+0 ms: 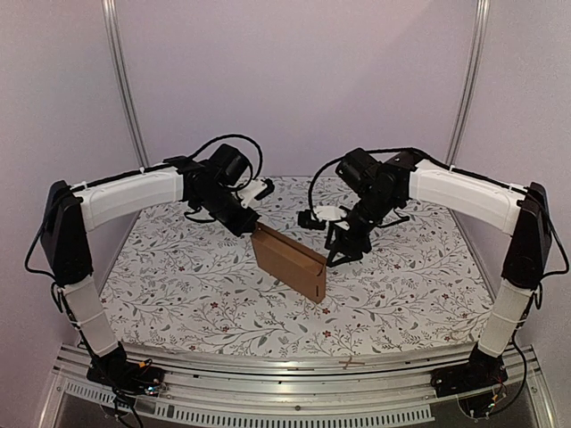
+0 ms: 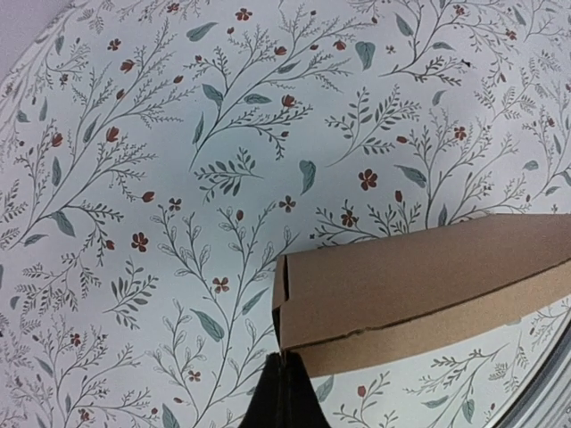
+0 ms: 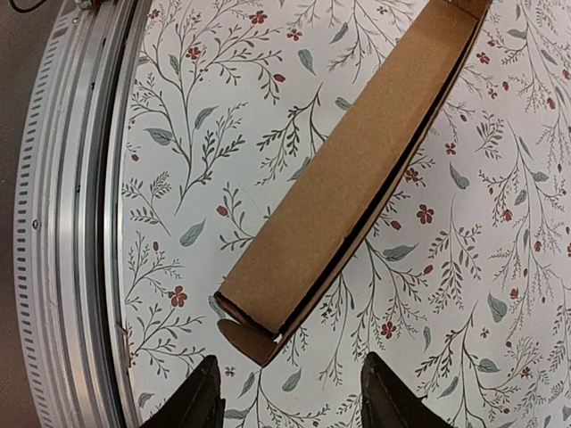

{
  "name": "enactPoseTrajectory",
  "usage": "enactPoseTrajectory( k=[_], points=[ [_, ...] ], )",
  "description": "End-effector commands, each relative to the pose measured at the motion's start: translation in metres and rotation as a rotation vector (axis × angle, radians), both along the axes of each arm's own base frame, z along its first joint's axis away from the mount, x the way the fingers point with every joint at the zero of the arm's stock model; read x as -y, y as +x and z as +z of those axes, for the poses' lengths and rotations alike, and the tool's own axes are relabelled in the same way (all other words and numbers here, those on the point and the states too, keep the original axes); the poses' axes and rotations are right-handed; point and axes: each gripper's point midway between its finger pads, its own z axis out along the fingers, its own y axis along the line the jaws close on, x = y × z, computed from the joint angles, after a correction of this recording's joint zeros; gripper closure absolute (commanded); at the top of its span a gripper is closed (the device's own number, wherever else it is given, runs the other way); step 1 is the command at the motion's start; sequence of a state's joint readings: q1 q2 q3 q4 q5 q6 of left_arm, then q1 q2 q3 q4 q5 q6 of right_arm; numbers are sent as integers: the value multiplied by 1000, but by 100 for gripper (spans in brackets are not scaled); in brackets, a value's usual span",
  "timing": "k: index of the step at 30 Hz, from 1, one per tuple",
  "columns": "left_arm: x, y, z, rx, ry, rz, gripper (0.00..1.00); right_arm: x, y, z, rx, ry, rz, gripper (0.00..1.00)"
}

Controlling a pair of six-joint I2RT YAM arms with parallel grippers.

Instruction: Fold the paper box

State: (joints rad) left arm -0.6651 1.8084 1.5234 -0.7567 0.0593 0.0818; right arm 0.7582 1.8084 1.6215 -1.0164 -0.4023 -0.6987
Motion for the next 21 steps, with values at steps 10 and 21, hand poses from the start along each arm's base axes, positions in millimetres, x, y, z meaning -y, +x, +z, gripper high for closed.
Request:
enactPoseTrajectory(
  k=[10, 21],
  points=[
    [1, -3, -21, -63, 6, 8, 100, -7, 8, -17, -24, -13, -40, 55],
    [6, 0, -19, -37, -13, 25, 100, -5, 4, -20, -36, -20, -34, 58]
  ],
)
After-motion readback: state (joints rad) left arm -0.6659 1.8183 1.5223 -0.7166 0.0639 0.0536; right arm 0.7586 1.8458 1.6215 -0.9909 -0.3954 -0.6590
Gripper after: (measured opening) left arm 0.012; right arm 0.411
